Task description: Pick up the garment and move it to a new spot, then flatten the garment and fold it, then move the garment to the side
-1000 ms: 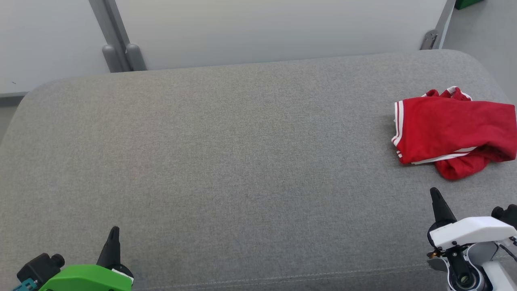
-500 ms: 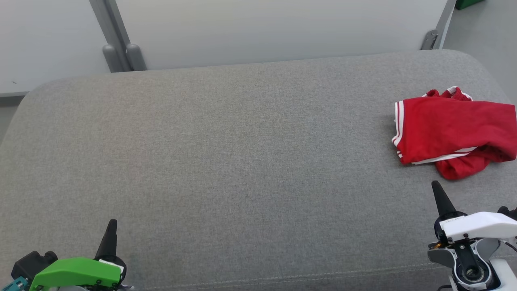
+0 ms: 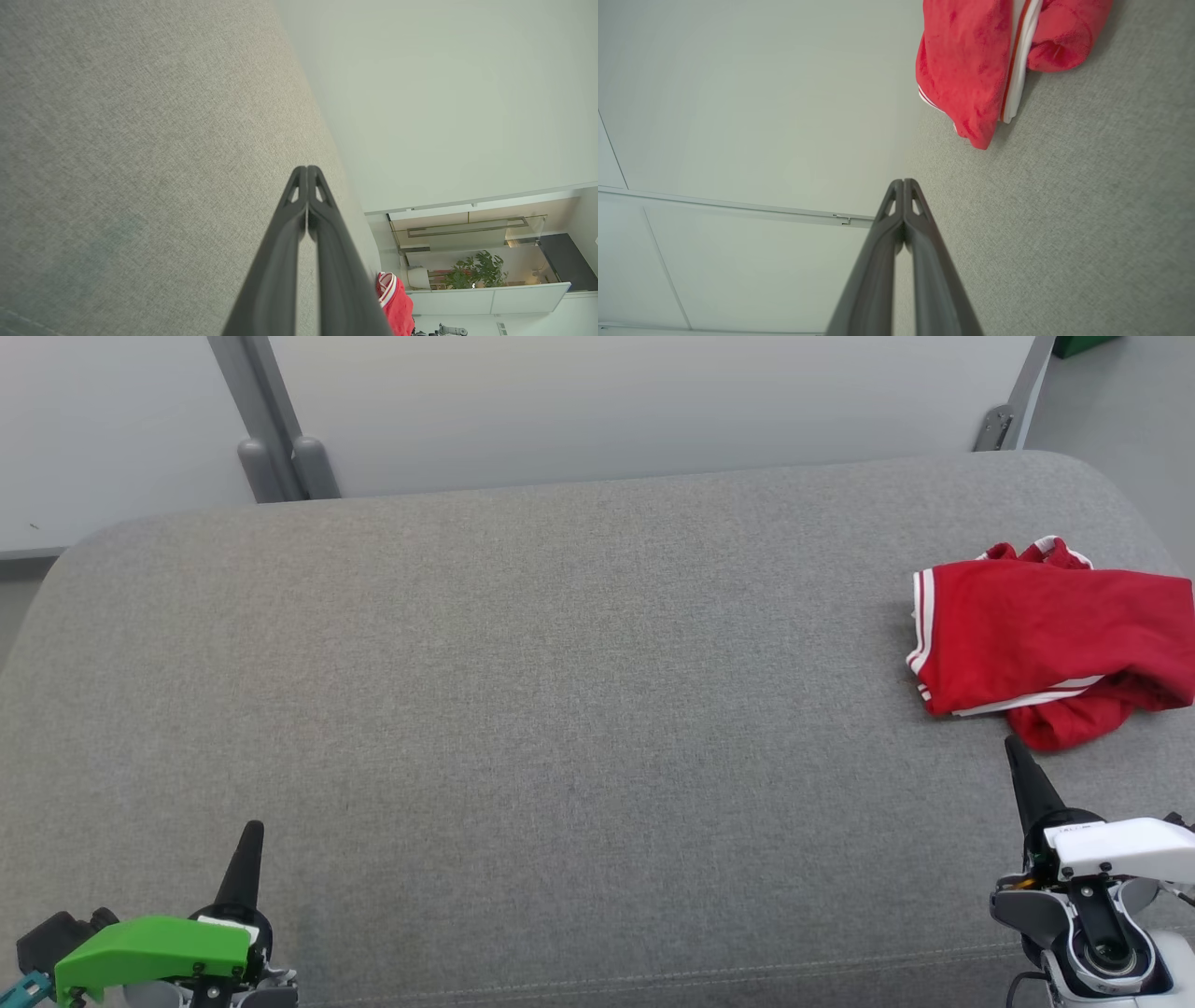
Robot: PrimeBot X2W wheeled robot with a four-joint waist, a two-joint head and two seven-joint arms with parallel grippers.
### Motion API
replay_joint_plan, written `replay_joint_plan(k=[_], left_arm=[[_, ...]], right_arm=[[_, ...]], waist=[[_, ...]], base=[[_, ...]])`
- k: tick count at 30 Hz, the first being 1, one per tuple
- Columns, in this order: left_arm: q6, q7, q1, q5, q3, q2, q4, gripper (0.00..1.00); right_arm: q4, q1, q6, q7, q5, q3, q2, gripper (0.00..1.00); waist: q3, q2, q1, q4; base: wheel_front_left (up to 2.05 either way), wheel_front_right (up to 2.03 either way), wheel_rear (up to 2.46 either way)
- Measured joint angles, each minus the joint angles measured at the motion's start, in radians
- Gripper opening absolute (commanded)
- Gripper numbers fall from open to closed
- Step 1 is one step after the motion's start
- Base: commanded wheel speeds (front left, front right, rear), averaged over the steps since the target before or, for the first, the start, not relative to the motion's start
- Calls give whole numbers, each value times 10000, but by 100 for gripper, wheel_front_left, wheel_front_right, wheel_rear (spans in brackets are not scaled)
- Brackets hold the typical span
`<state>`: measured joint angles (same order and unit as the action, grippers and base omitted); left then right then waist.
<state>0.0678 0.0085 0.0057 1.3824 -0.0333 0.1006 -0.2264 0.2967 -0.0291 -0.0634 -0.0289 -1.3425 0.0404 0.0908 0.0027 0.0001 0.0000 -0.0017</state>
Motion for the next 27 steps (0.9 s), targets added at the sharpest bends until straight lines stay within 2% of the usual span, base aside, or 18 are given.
replay_joint_plan(k=[18, 27], left_arm=[[435, 616, -467, 2295, 633, -291, -368, 0], [481, 625, -586, 2516, 685, -332, -443, 0]], right_arm=[[-38, -257, -508, -717, -2330, 828, -466, 0], [-46, -291, -510, -738, -2591, 918, -512, 0]], waist=[[0, -1, 0, 14], [-1, 0, 0, 16]], base=[[0, 0, 0], [0, 0, 0]])
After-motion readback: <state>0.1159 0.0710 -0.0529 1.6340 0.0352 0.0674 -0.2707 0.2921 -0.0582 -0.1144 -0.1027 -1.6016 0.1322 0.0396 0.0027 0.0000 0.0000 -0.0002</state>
